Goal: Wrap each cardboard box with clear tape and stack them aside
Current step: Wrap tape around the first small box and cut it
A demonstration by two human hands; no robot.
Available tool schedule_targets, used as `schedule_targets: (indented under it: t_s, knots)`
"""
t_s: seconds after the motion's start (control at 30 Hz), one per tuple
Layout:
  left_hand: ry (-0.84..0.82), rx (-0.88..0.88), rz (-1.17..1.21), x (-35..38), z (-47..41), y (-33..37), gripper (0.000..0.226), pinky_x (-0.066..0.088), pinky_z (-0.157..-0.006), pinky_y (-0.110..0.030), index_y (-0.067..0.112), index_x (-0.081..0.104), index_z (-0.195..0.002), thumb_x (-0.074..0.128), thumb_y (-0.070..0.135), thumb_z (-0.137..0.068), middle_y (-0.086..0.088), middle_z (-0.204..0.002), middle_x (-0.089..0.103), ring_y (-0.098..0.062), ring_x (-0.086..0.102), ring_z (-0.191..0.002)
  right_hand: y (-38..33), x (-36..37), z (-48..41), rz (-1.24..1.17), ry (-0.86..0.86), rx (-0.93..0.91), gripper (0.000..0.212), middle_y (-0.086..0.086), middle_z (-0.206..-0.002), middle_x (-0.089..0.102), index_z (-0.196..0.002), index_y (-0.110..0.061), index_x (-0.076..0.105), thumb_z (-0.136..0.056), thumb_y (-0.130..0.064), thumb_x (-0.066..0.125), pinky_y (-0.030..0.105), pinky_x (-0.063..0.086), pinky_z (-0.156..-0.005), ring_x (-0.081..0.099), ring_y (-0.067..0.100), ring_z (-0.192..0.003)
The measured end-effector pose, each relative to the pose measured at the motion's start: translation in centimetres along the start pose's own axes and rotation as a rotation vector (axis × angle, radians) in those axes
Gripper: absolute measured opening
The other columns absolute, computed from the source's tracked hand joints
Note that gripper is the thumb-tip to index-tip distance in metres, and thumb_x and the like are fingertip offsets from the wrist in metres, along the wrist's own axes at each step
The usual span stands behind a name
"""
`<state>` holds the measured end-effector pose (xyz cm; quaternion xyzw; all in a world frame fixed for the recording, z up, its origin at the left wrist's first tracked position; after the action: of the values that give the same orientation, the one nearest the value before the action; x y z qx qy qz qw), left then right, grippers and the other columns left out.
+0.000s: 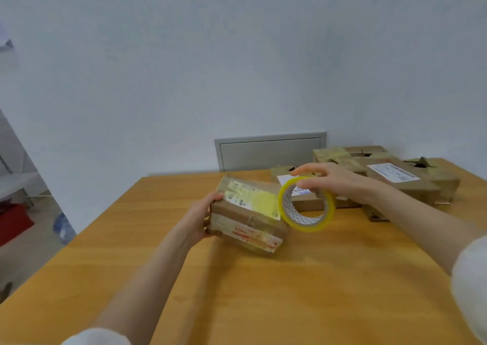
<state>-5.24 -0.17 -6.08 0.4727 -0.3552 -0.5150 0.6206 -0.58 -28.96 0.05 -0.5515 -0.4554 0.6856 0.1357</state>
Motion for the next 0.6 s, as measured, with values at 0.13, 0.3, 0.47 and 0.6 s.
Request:
schedule_targets:
  t_s: [0.13, 0.3, 0.47, 0.6]
  knots:
    - [0.010, 0.013, -0.004, -0.1, -0.3, -0.1, 0.024, 0.049, -0.088, -0.043, 0.016, 0.060, -0.096, 0.061, 0.037, -0.086, -0.010, -0.094, 0.058, -0.026, 0.057, -0.089, -0.6, -0.2, -0.2, 0.071, -0.066, -0.002, 0.026, -0.016, -0.106, 0.062, -0.112, -0.038, 0.068, -0.086, -0.042, 0.067, 0.018, 0.044, -0.074, 0.057, 0.003, -0.097]
    - [-0.004, -0.019, 0.016, -0.3, -0.6, -0.7, 0.025, 0.050, -0.081, -0.043, 0.016, 0.059, -0.099, 0.059, 0.038, -0.086, -0.012, -0.096, 0.058, -0.028, 0.057, -0.089, 0.7, 0.5, -0.5, 0.329, -0.263, 0.097, 0.025, -0.017, -0.123, 0.058, -0.108, -0.046, 0.069, -0.084, -0.044, 0.069, 0.027, 0.043, -0.099, 0.052, 0.006, -0.115]
    - [-0.026, -0.045, 0.014, -0.9, -0.5, -1.1, 0.030, 0.052, -0.085, -0.046, 0.016, 0.058, -0.107, 0.059, 0.038, -0.087, -0.014, -0.101, 0.059, -0.030, 0.059, -0.094, 1.7, 2.5, -1.0, 0.274, -0.288, 0.095, 0.023, -0.016, -0.128, 0.054, -0.107, -0.047, 0.067, -0.085, -0.042, 0.068, 0.027, 0.039, -0.101, 0.047, 0.008, -0.121]
    - [-0.062, -0.029, -0.088, -1.5, -0.5, -0.9, 0.039, 0.054, -0.088, -0.050, 0.012, 0.056, -0.120, 0.055, 0.039, -0.091, -0.014, -0.106, 0.061, -0.030, 0.061, -0.097, 1.5, 3.1, -1.4, 0.288, -0.265, 0.085, 0.024, -0.016, -0.127, 0.053, -0.107, -0.047, 0.067, -0.084, -0.040, 0.069, 0.022, 0.039, -0.094, 0.048, 0.006, -0.115]
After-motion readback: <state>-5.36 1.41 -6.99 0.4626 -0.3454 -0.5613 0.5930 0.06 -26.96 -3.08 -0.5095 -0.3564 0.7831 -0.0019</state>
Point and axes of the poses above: each hand's wrist, its own z-axis away from the middle knuckle, its own x-axis out of the palm, y = z × x, the point moved 3 cm from there along -z, towards the middle knuckle
